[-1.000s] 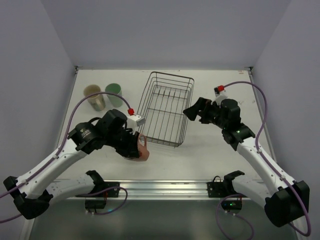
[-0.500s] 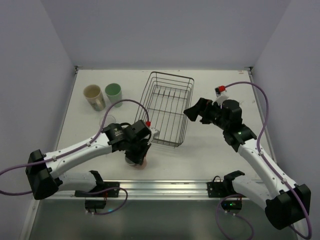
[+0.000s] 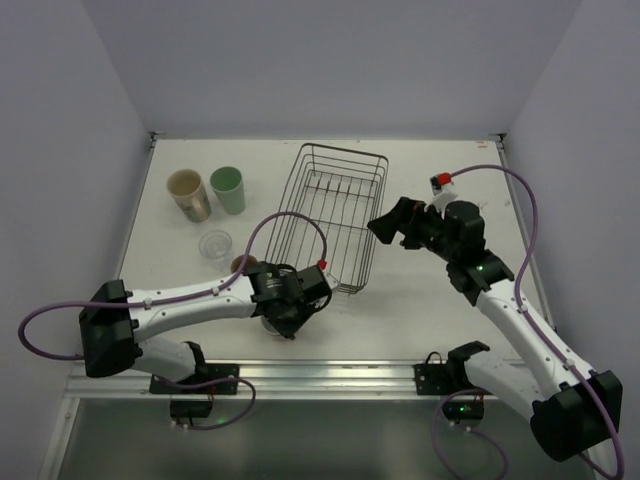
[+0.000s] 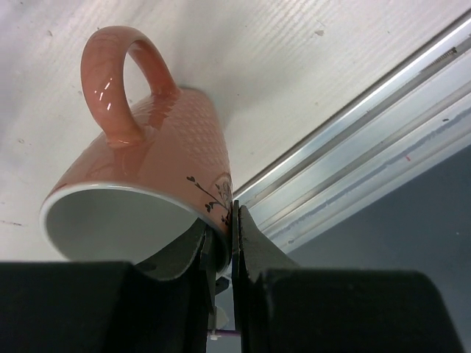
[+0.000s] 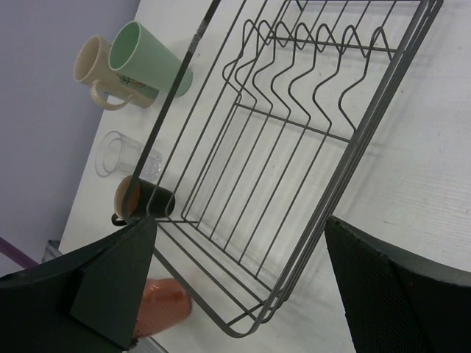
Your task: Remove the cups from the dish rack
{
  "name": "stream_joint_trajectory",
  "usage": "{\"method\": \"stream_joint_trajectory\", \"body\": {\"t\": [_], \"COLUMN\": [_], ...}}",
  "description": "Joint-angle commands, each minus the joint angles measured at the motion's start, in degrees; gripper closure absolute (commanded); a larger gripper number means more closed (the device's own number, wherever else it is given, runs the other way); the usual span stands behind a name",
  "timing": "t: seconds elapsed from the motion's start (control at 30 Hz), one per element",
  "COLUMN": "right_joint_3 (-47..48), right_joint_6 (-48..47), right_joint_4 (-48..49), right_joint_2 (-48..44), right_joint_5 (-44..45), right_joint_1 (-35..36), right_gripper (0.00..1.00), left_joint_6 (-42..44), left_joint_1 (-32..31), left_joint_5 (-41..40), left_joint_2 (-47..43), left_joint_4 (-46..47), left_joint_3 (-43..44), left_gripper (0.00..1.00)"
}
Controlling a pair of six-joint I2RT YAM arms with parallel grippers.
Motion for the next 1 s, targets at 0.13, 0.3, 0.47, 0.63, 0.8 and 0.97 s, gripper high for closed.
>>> {"method": "stream_joint_trajectory", "body": {"t": [0.13, 0.3, 0.47, 0.63, 0.8, 0.97], "right_joint_3": [-1.4, -1.4, -1.3, -1.3, -0.6, 0.3], "right_joint_6": [-0.8, -0.7, -0.4, -0.4, -0.4, -0.4], "right_joint_4": [1.8, 1.9, 2.2, 2.0, 1.5, 1.1], "right_joint_2": [-2.7, -2.8, -3.0, -3.6, -4.6, -6.5], "right_joint_5": [0.0, -0.1, -0.2, -0.2, -0.1, 0.4], "right_joint_1": [-0.1, -0.1, -0.2, -0.1, -0.1, -0.2], "right_gripper": [0.01, 0.01, 0.01, 0.01, 0.01, 0.01], "left_joint_6": [-0.2, -0.3, -0.7, -1.3, -2.1, -2.5], "left_joint_1": [-1.8, -2.1, -2.1, -2.1, -2.1, -2.1], "left_joint_5": [-8.0, -8.9, -10.7, -12.6, -16.3, -23.7], "left_joint_2": [2.3, 2.6, 2.3, 1.6, -0.4, -2.8], "left_joint_4": [2.8, 1.7, 0.3, -0.4, -2.7, -6.8], "left_joint_3": [1.0, 2.4, 4.1, 5.0, 9.6, 17.3], "left_gripper": [0.94, 0.63, 0.47, 0.38, 0.0, 0.0]}}
